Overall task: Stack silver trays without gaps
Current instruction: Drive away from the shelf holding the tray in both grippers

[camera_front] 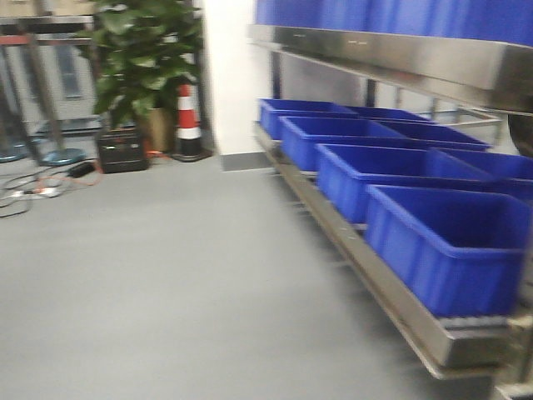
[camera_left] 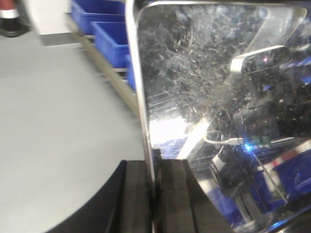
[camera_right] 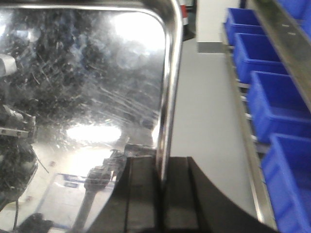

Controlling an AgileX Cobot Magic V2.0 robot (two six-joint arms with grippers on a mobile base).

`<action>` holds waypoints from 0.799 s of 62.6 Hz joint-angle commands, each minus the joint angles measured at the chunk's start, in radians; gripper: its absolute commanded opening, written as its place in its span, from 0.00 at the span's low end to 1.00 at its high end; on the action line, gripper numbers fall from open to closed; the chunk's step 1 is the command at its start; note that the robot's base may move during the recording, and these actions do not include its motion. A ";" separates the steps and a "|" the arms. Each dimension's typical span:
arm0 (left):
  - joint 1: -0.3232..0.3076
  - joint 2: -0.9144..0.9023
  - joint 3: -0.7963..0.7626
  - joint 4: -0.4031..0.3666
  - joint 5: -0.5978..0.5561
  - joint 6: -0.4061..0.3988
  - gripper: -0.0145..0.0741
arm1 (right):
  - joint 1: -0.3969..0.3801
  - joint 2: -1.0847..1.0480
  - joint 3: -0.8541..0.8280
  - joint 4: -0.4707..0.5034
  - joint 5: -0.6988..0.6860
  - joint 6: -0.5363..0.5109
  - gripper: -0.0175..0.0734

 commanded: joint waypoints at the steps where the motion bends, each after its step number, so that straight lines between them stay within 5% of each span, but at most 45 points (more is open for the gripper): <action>1: -0.010 -0.011 -0.008 -0.015 -0.059 0.008 0.15 | 0.007 -0.011 -0.008 -0.009 -0.057 -0.018 0.12; 50: -0.010 -0.011 -0.008 -0.015 -0.059 0.008 0.15 | 0.007 -0.011 -0.008 -0.009 -0.057 -0.018 0.12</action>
